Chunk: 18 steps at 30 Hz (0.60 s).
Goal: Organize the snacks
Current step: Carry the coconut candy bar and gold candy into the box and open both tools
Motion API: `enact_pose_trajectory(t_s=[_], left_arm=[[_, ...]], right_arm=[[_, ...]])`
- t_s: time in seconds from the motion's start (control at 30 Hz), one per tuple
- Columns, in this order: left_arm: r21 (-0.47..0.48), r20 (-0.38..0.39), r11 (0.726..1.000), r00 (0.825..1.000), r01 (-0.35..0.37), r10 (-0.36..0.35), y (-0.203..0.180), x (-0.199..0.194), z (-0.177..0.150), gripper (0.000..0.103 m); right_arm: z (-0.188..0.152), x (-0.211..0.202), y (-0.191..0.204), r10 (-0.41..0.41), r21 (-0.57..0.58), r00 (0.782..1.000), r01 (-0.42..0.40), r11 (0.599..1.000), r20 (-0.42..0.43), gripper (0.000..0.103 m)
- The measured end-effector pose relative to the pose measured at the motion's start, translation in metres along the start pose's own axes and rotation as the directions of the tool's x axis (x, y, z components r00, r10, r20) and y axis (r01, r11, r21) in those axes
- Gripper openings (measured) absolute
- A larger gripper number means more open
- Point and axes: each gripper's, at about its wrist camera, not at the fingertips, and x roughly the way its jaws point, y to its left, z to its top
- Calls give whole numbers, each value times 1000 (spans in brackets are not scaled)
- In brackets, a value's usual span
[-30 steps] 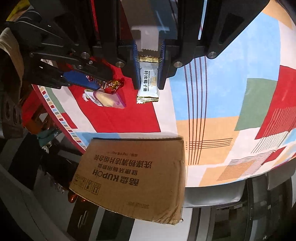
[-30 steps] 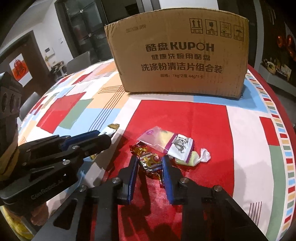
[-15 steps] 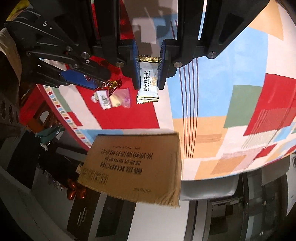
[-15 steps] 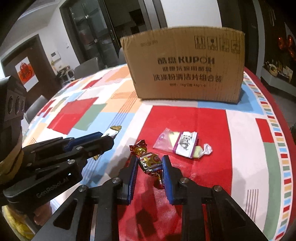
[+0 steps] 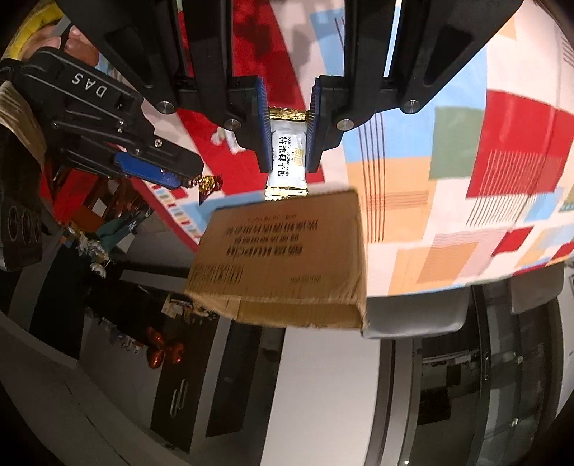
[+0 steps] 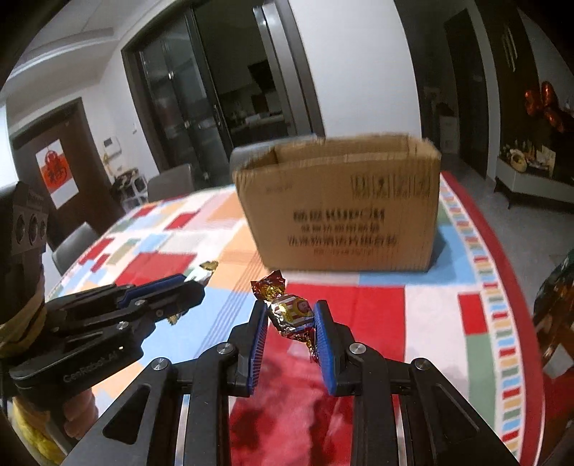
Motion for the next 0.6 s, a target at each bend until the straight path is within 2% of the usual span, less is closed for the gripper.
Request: enact_pose_trajectory(t_s=[0.33, 0.6], left_arm=[[35, 68, 999, 998, 6, -8, -6, -7, 49, 19], [105, 126, 994, 992, -40, 27, -9, -9, 89, 19]], right_arm=[[55, -15, -5, -23, -23, 993, 26, 999, 120, 28], [93, -15, -4, -48, -85, 983, 64, 994, 177, 28]])
